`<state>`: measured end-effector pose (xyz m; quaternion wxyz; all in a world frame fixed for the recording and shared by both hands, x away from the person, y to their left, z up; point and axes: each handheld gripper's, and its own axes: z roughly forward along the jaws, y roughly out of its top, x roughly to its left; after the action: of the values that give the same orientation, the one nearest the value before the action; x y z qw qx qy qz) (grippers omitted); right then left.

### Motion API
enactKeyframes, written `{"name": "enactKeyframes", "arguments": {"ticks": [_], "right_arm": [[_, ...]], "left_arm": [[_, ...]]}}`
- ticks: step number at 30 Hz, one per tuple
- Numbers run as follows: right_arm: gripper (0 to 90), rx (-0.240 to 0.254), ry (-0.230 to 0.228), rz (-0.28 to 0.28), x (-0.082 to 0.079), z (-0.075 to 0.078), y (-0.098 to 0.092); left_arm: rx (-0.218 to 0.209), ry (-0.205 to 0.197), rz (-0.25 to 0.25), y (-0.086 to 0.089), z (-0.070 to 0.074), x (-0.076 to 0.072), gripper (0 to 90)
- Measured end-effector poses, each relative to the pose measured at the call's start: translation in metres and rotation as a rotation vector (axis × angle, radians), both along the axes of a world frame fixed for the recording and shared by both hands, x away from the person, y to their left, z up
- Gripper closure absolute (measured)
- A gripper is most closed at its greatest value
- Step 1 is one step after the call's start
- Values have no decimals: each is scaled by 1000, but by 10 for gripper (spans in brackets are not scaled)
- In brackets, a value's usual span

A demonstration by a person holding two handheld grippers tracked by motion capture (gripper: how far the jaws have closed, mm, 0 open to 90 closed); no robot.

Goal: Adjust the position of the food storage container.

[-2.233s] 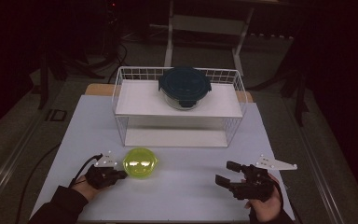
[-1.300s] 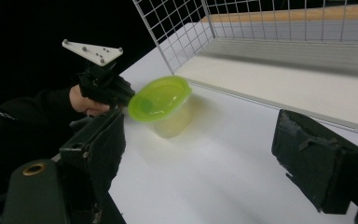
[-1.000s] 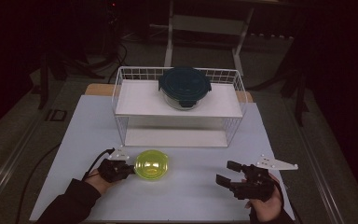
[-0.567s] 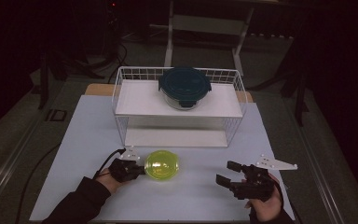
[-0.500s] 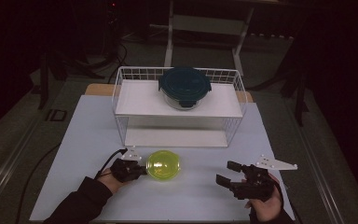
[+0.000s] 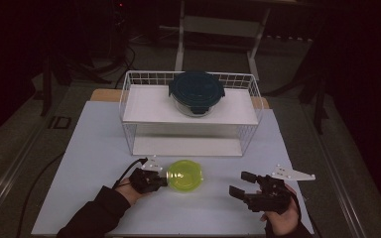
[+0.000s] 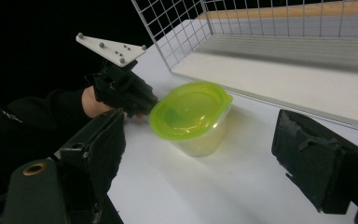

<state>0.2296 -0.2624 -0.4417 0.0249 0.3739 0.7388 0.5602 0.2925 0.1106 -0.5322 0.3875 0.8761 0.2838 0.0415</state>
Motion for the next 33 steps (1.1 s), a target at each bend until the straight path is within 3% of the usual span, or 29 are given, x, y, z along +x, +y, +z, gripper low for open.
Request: {"name": "enactKeyframes", "arguments": {"ticks": [7, 23, 33], "right_arm": [[185, -5, 8, -6, 1, -1, 0], [185, -19, 2, -7, 0, -1, 1], [187, -31, -2, 0, 1, -2, 2]], "left_arm": [[3, -1, -20, -10, 0, 1, 888], [-2, -1, 9, -17, 1, 10, 887], [-3, 21, 25, -3, 9, 5, 880]]}}
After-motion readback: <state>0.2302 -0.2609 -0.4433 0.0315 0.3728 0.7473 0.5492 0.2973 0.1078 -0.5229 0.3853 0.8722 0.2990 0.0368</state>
